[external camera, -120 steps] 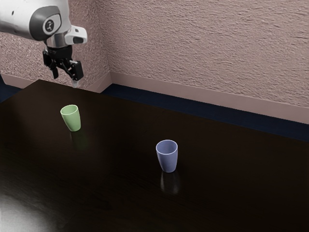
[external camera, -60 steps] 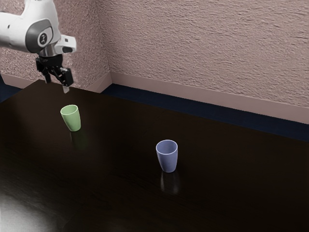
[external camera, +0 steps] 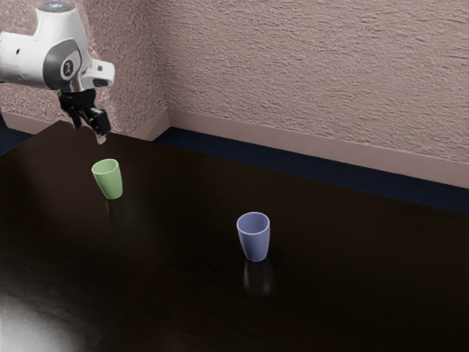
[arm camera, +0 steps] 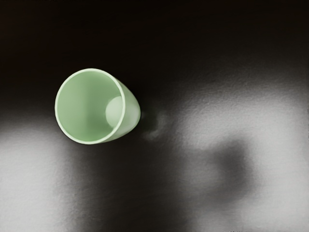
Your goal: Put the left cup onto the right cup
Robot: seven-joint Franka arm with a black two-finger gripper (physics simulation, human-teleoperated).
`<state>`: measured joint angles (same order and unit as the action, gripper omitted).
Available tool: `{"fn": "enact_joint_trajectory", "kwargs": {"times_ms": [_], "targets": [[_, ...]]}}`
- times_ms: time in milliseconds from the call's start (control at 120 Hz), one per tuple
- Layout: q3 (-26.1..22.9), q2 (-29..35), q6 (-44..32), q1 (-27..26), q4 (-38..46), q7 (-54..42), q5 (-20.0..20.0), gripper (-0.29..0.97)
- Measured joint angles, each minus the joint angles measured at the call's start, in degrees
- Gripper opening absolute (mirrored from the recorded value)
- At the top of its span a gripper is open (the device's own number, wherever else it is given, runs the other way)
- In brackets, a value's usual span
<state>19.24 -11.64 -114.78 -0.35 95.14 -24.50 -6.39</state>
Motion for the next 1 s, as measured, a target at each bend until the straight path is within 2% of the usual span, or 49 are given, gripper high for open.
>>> {"fn": "enact_joint_trajectory", "kwargs": {"times_ms": [417,1000], "targets": [[4.8,-5.5,-2.3,0.8,-3.3,-7.0,7.4,0.68],[8.0,-10.5,-2.9,2.9,-6.2,-16.5,13.8,0.68]]}}
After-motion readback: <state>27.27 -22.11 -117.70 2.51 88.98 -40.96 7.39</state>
